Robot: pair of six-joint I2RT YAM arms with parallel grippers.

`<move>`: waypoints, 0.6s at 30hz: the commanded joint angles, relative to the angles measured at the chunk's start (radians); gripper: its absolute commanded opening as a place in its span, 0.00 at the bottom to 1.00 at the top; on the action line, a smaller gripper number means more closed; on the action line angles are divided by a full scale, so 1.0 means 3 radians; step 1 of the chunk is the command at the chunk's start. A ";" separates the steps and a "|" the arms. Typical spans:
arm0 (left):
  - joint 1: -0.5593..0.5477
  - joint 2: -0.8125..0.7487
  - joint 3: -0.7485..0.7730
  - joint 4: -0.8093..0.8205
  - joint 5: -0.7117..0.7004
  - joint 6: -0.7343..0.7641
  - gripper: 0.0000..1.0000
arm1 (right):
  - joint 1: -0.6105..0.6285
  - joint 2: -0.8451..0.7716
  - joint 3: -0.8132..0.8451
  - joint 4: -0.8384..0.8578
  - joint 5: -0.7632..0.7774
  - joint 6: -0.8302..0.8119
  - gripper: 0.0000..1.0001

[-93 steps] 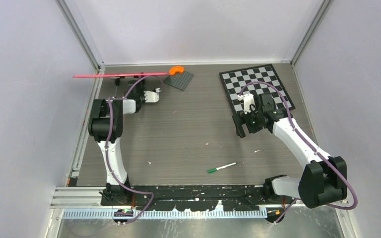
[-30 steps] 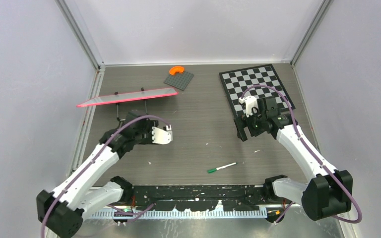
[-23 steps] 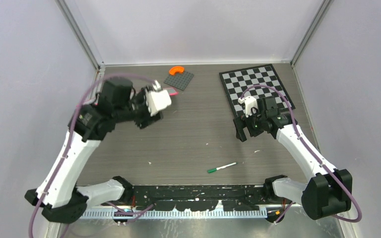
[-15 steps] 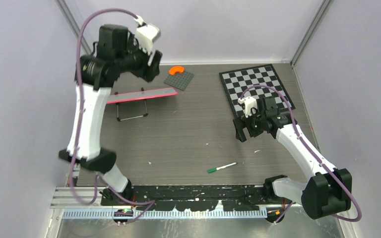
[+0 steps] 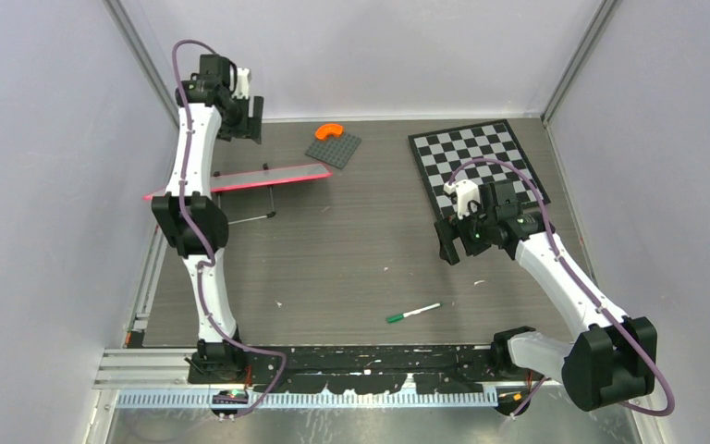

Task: Write a sentence on the whiteboard
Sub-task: Adjust the whiteboard stand at the center of the board.

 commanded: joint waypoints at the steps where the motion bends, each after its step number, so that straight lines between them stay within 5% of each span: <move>1: 0.0057 0.0239 0.0040 0.0236 -0.0171 -0.0150 0.77 | 0.0002 -0.0042 0.0032 0.0032 0.0034 0.0007 0.97; 18: 0.0176 0.0853 -0.0061 0.0261 0.0415 -0.0204 0.75 | 0.0001 0.0044 0.0026 0.0034 0.0074 -0.0001 0.97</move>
